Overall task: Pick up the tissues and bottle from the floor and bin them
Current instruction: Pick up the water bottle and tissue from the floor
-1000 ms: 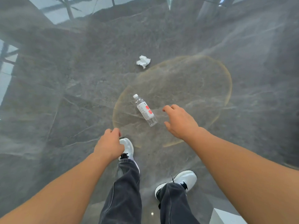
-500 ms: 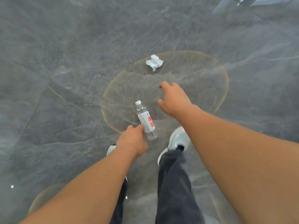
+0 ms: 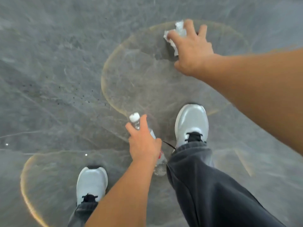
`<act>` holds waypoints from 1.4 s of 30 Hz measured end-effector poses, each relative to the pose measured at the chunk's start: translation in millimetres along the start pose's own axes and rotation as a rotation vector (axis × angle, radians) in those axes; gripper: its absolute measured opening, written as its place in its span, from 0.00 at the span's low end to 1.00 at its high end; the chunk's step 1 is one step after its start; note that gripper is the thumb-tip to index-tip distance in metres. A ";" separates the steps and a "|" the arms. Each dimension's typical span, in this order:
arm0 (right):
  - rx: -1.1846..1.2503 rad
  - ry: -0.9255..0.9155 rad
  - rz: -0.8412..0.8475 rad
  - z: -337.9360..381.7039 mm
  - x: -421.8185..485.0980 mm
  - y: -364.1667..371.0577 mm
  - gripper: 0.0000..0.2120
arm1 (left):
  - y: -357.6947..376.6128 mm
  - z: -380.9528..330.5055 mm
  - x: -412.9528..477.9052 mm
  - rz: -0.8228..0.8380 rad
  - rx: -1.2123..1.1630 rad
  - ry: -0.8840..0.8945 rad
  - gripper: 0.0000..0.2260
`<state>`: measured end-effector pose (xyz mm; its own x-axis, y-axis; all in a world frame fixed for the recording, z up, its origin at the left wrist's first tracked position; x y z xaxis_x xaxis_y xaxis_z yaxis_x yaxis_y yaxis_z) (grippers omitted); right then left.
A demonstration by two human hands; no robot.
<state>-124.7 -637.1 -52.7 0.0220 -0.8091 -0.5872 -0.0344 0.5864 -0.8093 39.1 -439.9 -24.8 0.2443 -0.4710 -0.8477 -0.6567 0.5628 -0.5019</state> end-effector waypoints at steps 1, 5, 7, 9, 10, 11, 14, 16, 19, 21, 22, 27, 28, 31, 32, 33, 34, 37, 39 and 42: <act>-0.016 -0.021 -0.029 -1.2 3.3 2.5 0.24 | 1.8 -0.3 1.7 0.006 0.014 -0.005 0.33; 0.075 -0.163 0.053 -2.3 -17.6 -3.2 0.12 | -13.8 -16.7 -9.7 0.101 0.097 0.018 0.29; 0.154 -0.124 0.055 -9.1 -40.4 -14.4 0.10 | -32.8 -37.1 -19.0 0.116 0.169 0.108 0.29; 0.194 -0.068 0.046 -14.5 -65.1 -30.9 0.10 | -57.7 -63.3 -24.9 0.119 0.263 0.218 0.29; 0.200 -0.037 0.045 -16.9 -78.4 -40.9 0.10 | -70.9 -77.6 -27.5 0.118 0.305 0.276 0.29; 0.207 -0.006 0.041 -19.8 -92.7 -51.2 0.11 | -84.0 -92.4 -30.8 0.118 0.341 0.335 0.29; 0.267 0.104 -0.010 -24.5 -144.8 -80.5 0.11 | -123.0 -134.7 -48.1 0.114 0.459 0.506 0.29; 0.338 0.222 -0.057 -24.8 -189.4 -95.4 0.10 | -143.0 -154.9 -72.5 0.124 0.588 0.617 0.28; 0.493 0.458 -0.116 -16.8 -266.8 -99.2 0.09 | -159.6 -164.7 -121.9 0.170 0.787 0.762 0.28; 0.606 0.631 -0.148 -3.5 -320.0 -86.9 0.09 | -160.4 -159.8 -157.7 0.214 0.870 0.840 0.28; 0.665 0.706 -0.161 6.6 -344.5 -78.4 0.09 | -159.8 -152.1 -173.9 0.230 0.907 0.865 0.28; 0.928 1.031 -0.196 67.1 -473.6 -16.5 0.08 | -111.9 -61.5 -236.5 0.376 1.221 0.853 0.30; 0.966 1.084 -0.178 81.0 -500.2 -0.3 0.08 | -96.0 -36.6 -247.6 0.409 1.292 0.841 0.31; 1.077 1.261 -0.097 116.5 -583.3 62.1 0.09 | -36.6 40.0 -286.7 0.519 1.472 0.890 0.34; 1.107 1.307 -0.075 125.8 -610.8 85.0 0.09 | -17.1 65.1 -300.3 0.560 1.528 0.910 0.34; 1.131 1.351 -0.058 133.6 -638.2 107.7 0.09 | 2.3 89.8 -314.1 0.596 1.583 0.927 0.34; 1.157 1.401 -0.048 140.9 -666.2 130.1 0.09 | 21.6 114.3 -327.3 0.625 1.634 0.945 0.34; 1.186 1.562 -0.051 160.1 -746.1 190.0 0.09 | 75.2 178.9 -366.0 0.670 1.754 1.017 0.34; 1.199 1.659 -0.054 173.4 -797.5 222.2 0.09 | 106.2 216.2 -391.4 0.690 1.821 1.046 0.34; 1.295 1.739 -0.066 196.7 -868.9 265.0 0.09 | 147.3 266.1 -426.0 0.705 1.928 1.035 0.34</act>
<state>43.6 228.8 240.1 -0.7152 0.4027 -0.5713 0.4566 -0.3497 -0.8181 28.2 24.4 216.7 -0.3738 0.3076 -0.8750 0.9237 0.2084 -0.3214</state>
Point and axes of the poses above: each hand's wrist, its own x-axis towards the middle knuckle, its own y-axis out of the palm, z = x × y, the point moved 1 cm from there along x, towards the middle knuckle, and after that the axes turned 8 degrees about -x, right-handed, at the moved point
